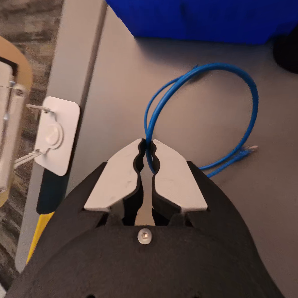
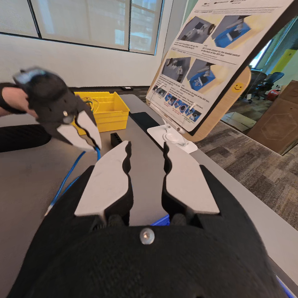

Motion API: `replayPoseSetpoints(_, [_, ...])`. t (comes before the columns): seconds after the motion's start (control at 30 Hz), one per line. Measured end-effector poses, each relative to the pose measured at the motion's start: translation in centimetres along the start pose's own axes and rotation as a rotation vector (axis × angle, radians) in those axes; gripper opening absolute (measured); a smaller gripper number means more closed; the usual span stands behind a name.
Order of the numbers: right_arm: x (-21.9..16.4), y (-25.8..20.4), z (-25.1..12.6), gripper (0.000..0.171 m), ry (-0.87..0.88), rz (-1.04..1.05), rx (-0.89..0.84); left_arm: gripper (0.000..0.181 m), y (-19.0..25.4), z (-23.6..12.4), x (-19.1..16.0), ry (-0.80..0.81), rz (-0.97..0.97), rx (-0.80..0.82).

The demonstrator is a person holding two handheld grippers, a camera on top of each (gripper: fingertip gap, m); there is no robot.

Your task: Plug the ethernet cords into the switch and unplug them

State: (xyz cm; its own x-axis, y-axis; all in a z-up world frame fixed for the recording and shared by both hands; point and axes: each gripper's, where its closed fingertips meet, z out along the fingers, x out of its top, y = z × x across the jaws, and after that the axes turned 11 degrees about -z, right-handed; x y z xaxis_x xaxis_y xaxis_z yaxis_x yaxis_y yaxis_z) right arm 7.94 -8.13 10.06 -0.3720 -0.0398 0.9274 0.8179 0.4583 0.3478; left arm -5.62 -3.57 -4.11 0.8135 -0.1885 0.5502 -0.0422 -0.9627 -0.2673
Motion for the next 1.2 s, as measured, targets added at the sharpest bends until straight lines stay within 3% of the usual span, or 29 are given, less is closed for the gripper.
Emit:
replayPoseSetpoints(0.2, [-0.2,0.8,-1.2,0.039,-0.003,-0.006,-0.034,0.005,1.8,7.3,-1.1,0.011,-0.149,-0.039])
replayPoseSetpoints(0.3, [-0.3,1.1,-1.6,0.039,0.007,0.006,-0.035,0.027,1.8,8.9,-1.9,0.007,-0.238,-0.073])
replayPoseSetpoints(0.43, [-0.8,1.8,-2.2,0.039,0.001,0.015,-0.061,0.025,1.5,6.0,-0.9,0.143,-0.369,-0.149])
replayPoseSetpoints(0.53, [-0.9,2.5,-2.8,0.039,-0.004,0.006,-0.107,0.028,-2.5,-0.2,-1.0,0.308,-0.409,0.002])
replayPoseSetpoints(0.63, [-0.9,4.9,-3.1,0.042,-0.053,-0.113,-0.304,0.037,-10.4,-7.4,-5.6,0.359,-0.435,0.355])
replayPoseSetpoints(0.7, [-0.3,6.1,-3.2,0.045,-0.084,-0.247,-0.453,0.039,-15.5,-11.2,-11.3,0.264,-0.443,0.581])
replayPoseSetpoints(0.77, [0.1,8.1,-3.6,0.048,-0.148,-0.299,-0.672,0.039,-18.7,-13.0,-17.2,0.11,-0.454,0.665])
replayPoseSetpoints(0.83, [0.3,9.3,-3.7,0.051,-0.187,-0.284,-0.852,0.039,-20.6,-13.4,-21.7,0.001,-0.457,0.67])
replayPoseSetpoints(0.93, [-1.3,9.8,-2.3,0.056,-0.327,-0.238,-0.982,0.04,-21.5,-12.2,-25.7,-0.059,-0.524,0.564])
replayPoseSetpoints(1.07, [-3.8,9.3,0.1,0.059,-0.413,-0.174,-0.965,0.038,-22.0,-10.3,-28.5,-0.119,-0.591,0.465])
replayPoseSetpoints(1.2, [-5.5,9.3,0.7,0.059,-0.444,-0.099,-0.91,0.029,-21.9,-9.9,-28.2,-0.098,-0.586,0.413])
